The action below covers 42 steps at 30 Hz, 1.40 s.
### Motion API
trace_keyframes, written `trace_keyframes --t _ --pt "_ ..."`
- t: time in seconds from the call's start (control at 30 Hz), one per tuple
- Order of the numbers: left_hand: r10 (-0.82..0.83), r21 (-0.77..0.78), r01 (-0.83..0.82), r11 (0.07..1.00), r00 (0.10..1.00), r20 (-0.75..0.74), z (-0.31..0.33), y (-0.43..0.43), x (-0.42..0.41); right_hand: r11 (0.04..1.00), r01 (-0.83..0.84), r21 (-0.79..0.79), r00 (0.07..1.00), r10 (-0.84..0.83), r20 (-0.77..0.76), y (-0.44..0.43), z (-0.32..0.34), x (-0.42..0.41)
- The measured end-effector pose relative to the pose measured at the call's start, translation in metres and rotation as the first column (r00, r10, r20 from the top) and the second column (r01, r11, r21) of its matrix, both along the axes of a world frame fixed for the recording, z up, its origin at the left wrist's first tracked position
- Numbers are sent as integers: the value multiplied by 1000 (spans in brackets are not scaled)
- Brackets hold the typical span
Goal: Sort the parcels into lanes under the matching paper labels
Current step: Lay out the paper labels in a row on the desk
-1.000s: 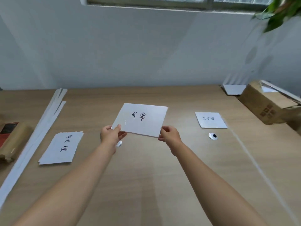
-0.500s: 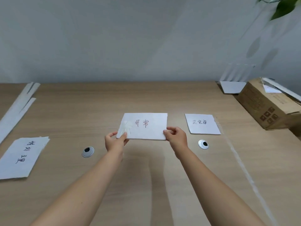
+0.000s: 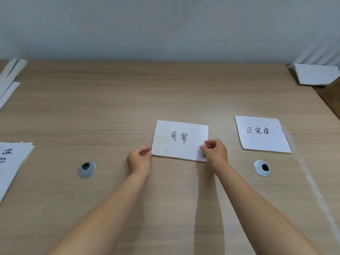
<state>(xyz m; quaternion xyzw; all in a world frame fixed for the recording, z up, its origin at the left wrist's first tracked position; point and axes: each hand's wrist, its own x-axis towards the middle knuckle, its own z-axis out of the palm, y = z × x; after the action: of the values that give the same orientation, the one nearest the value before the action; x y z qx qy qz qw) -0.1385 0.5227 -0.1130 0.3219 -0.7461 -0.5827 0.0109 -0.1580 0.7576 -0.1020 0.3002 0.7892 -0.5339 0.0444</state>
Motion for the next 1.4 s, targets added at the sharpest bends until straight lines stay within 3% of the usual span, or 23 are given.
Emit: trace_keyframes --t 0.17,0.37,0.57,0.73,0.9,1.13,1.2,1.4 --pt "-14 -88 11 996 999 -39 -10 6 -9 997 56 55 998 -53 -40 4 -13 -14" --pt "-15 -130 6 991 997 -73 -12 7 -15 993 -34 114 997 41 -62 9 -18 -33" --pt "1 -117 -16 993 992 -123 -19 3 -15 997 -66 31 989 70 -132 0 -21 -26" --pt "-6 -61 -1 998 993 -119 -16 2 -15 984 -58 -169 992 37 -120 5 -13 -20" --pt "7 88 0 996 997 -75 -13 -2 -8 970 25 -241 991 -56 -122 9 -6 5" --pt "11 214 -28 976 997 80 8 -35 30 997 -45 55 997 42 61 -8 23 44" --pt "13 239 -28 971 998 68 24 -53 47 989 -64 133 997 59 43 -22 47 50" --pt "-35 -113 32 993 999 -32 99 -147 112 911 -183 369 970 228 -81 -71 119 65"
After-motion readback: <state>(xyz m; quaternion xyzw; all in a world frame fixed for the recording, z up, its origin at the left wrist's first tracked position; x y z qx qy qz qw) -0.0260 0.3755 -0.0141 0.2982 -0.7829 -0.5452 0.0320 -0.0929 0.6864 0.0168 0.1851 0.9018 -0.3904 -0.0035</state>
